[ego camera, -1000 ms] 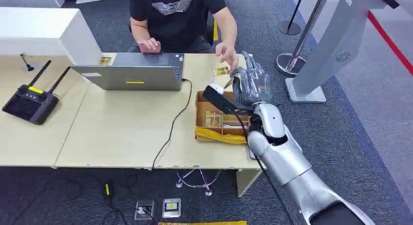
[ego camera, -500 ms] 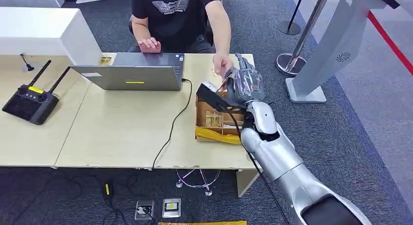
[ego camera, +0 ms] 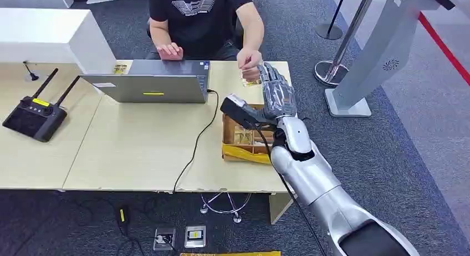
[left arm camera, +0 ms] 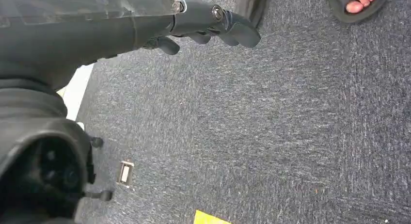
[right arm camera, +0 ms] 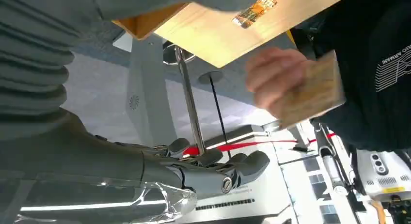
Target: Pass the card to the sensor for recognition and then transmit it.
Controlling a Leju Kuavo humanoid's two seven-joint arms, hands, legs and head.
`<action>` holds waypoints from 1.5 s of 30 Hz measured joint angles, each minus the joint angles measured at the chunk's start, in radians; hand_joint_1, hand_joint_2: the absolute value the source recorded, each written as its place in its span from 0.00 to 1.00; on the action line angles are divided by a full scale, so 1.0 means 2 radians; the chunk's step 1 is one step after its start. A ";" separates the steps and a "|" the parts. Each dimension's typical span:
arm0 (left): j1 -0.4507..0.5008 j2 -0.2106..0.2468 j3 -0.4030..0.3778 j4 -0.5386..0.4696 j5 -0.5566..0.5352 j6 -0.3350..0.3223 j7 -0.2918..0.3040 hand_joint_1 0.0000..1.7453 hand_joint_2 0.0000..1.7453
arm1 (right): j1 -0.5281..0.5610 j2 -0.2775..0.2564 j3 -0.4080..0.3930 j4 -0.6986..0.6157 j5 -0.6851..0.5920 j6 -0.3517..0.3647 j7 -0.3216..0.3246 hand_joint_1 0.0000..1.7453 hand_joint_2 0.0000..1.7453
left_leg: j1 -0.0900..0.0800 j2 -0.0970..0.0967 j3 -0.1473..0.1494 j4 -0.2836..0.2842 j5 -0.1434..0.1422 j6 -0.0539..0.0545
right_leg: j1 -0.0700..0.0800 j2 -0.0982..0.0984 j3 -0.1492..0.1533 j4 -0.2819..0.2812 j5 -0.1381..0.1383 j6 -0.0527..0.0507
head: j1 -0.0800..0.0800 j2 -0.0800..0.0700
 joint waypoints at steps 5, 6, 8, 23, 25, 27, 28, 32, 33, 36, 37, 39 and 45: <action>0.000 0.000 0.000 0.000 0.001 0.000 0.000 0.00 0.00 | -0.001 0.002 0.000 0.004 0.003 -0.003 0.000 0.00 0.00 | 0.000 0.000 0.000 0.000 0.000 0.000 | 0.000 0.000 0.000 0.000 0.000 0.000 | 0.000 0.000; 0.000 0.000 0.000 0.000 0.001 0.000 0.000 0.00 0.00 | -0.002 0.002 0.000 0.005 0.003 -0.005 0.000 0.00 0.00 | 0.000 0.000 0.000 0.000 0.000 0.000 | 0.000 0.000 0.000 0.000 0.000 0.000 | 0.000 0.000; 0.000 0.000 0.000 0.000 0.001 0.000 0.000 0.00 0.00 | -0.003 0.002 0.000 0.005 0.004 -0.009 -0.001 0.00 0.00 | 0.000 0.000 0.000 0.000 0.000 0.000 | 0.000 0.000 0.000 0.000 0.000 0.000 | 0.000 0.000; 0.005 0.002 -0.006 0.001 0.002 -0.001 0.002 0.00 0.00 | -0.078 -0.129 -0.031 0.047 0.098 -0.038 -0.009 0.00 0.00 | -0.001 0.000 -0.001 0.002 0.000 0.000 | -0.001 -0.001 0.000 0.000 0.001 0.001 | 0.000 0.000; 0.004 0.002 -0.007 0.001 0.002 -0.001 0.002 0.00 0.00 | -0.084 -0.147 -0.037 0.058 0.101 -0.039 -0.008 0.00 0.00 | -0.001 0.000 -0.001 0.002 0.000 0.001 | -0.001 0.000 -0.001 -0.001 0.001 0.001 | 0.000 0.000; 0.004 0.001 -0.007 0.001 0.003 -0.001 0.002 0.00 0.00 | -0.089 -0.165 -0.043 0.073 0.106 -0.039 -0.010 0.00 0.00 | -0.001 0.000 -0.001 0.002 0.000 0.001 | -0.001 0.000 -0.001 -0.001 0.001 0.001 | 0.000 0.000; 0.004 0.000 -0.007 0.001 0.003 0.000 0.002 0.00 0.00 | -0.092 -0.174 -0.045 0.083 0.111 -0.034 -0.007 0.00 0.00 | -0.001 0.000 -0.001 0.002 0.000 0.001 | -0.001 -0.001 -0.001 -0.001 0.001 0.001 | 0.000 0.000; 0.004 0.000 -0.007 0.001 0.003 0.000 0.002 0.00 0.00 | -0.093 -0.202 -0.047 0.117 0.137 0.001 0.010 0.00 0.00 | -0.001 -0.001 -0.002 0.002 0.000 0.001 | -0.001 -0.001 -0.001 -0.001 0.001 0.001 | 0.000 0.000; 0.004 0.000 -0.007 0.001 0.006 0.000 0.002 0.00 0.00 | -0.091 -0.207 -0.047 0.123 0.135 0.004 0.012 0.00 0.00 | -0.001 0.000 -0.001 0.002 0.000 0.001 | -0.001 0.000 -0.002 -0.001 0.001 0.001 | 0.000 0.000; 0.003 -0.002 -0.007 0.001 0.013 0.004 0.004 0.00 0.00 | -0.076 -0.223 -0.052 0.147 0.110 0.012 0.017 0.00 0.00 | -0.001 0.000 -0.001 0.002 0.000 0.001 | -0.001 -0.001 -0.001 -0.001 0.001 0.001 | 0.000 0.000; 0.003 -0.003 -0.007 0.001 0.017 0.005 0.007 0.00 0.00 | -0.067 -0.228 -0.057 0.155 0.097 0.018 0.017 0.00 0.00 | -0.001 -0.001 -0.002 0.002 0.000 0.001 | -0.001 -0.001 -0.001 -0.001 0.001 0.001 | 0.000 0.000; 0.004 -0.004 -0.007 0.001 0.023 0.007 0.013 0.00 0.00 | -0.047 -0.238 -0.069 0.168 0.071 0.020 0.019 0.00 0.00 | -0.001 -0.001 -0.002 0.002 0.000 0.001 | -0.001 -0.001 -0.002 -0.001 0.001 0.001 | 0.000 0.000; 0.002 -0.005 -0.007 0.001 0.032 0.005 0.032 0.00 0.00 | 0.009 -0.260 -0.087 0.198 0.092 -0.048 0.017 0.00 0.00 | 0.000 -0.001 -0.003 0.002 -0.001 0.001 | 0.000 -0.001 -0.002 -0.001 0.000 0.001 | 0.000 0.000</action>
